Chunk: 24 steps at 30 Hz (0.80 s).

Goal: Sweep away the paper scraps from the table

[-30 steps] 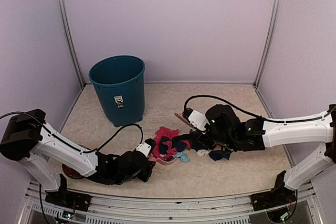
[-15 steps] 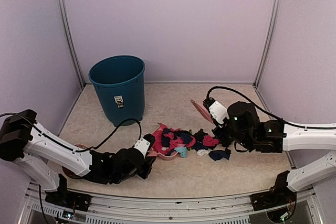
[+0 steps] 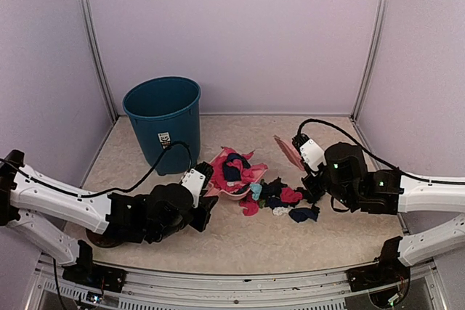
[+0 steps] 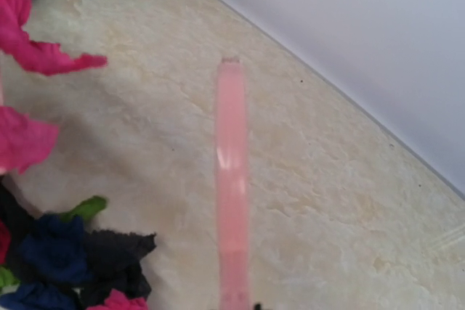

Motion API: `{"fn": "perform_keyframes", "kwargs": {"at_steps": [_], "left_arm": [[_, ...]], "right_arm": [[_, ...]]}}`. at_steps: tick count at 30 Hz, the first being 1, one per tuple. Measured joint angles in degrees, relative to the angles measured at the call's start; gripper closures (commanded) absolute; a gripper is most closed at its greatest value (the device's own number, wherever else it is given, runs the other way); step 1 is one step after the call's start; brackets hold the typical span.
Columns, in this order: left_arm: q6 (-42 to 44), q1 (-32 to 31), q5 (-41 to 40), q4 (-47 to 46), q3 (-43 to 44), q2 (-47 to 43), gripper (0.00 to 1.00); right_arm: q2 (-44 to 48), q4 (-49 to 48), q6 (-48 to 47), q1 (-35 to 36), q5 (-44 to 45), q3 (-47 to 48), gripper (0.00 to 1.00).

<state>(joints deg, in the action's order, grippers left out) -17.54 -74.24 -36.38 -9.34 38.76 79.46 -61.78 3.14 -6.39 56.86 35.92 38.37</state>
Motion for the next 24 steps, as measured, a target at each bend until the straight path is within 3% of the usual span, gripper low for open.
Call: {"fn": "perform_keyframes", "kwargs": {"at_steps": [24], "left_arm": [[-1.33,8.50,2.40,30.03,27.17,-12.87,1.00]], "right_arm": [[-0.72,-3.39,-0.15,-1.14,-1.20,-0.46,1.00]]}}
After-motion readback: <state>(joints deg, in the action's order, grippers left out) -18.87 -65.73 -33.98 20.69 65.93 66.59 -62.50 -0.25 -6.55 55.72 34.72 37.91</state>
